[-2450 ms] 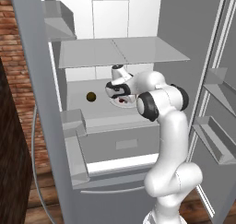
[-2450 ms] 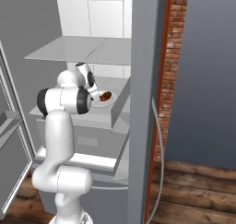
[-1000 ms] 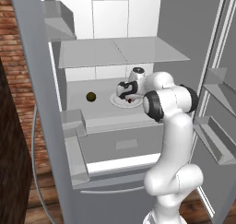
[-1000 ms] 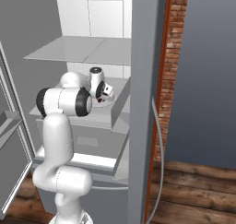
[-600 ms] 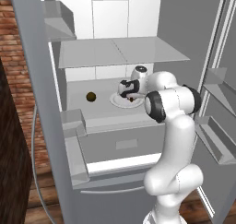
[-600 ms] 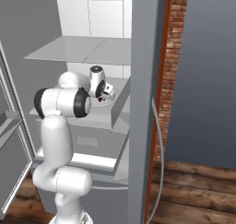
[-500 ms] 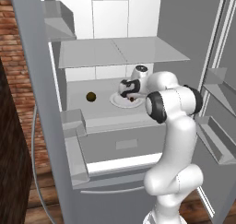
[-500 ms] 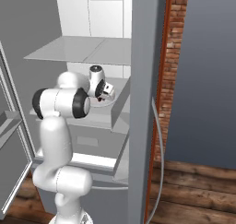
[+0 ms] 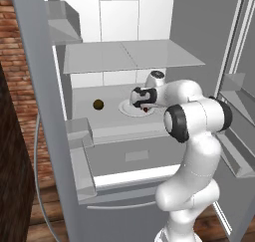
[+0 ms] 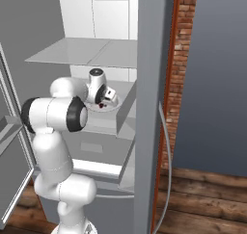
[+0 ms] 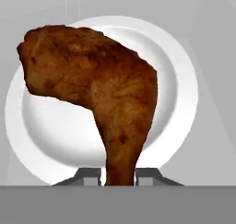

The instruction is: Retrieve the chicken drumstick from the fridge and place it on the cutting board.

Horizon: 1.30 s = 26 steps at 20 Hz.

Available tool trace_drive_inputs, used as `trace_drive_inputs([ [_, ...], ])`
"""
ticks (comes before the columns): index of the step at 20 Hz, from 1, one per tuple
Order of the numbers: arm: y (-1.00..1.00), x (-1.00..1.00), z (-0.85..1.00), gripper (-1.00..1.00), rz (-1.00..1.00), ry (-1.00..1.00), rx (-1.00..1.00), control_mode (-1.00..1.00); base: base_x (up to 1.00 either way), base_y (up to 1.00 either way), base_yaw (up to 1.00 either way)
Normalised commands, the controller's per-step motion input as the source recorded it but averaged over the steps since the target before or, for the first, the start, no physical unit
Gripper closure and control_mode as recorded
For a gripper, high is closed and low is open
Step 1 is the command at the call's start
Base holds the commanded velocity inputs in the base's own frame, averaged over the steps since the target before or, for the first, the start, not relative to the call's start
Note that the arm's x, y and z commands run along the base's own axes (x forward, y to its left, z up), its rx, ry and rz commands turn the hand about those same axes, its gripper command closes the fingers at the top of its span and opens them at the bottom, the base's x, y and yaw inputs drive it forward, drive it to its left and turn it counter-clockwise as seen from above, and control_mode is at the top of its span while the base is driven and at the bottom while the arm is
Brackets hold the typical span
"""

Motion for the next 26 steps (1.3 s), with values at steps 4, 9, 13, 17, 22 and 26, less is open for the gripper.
trace_drive_inputs([
  [4, 0.00, -0.54, 0.00, 1.00, 0.01, -0.06, 0.00, -1.00, 0.00, 0.00, 0.00],
  [9, 0.00, -0.56, 0.12, 1.00, 0.00, -0.02, 0.00, -1.00, 0.00, 0.00, 0.00],
  [13, 0.00, -0.63, 0.48, 1.00, 0.00, 0.00, 0.00, -1.00, 0.00, 0.00, 0.00],
  [17, 0.00, -0.57, 0.81, 1.00, 0.00, -0.01, 0.00, -1.00, 0.00, 0.00, 0.00],
  [22, 0.00, -0.72, 0.58, 1.00, 0.00, 0.00, 0.00, -1.00, 0.00, 0.00, 0.00],
  [26, 0.00, -0.85, 0.52, 1.00, 0.00, 0.00, 0.00, -1.00, 0.00, 0.00, 0.00],
])
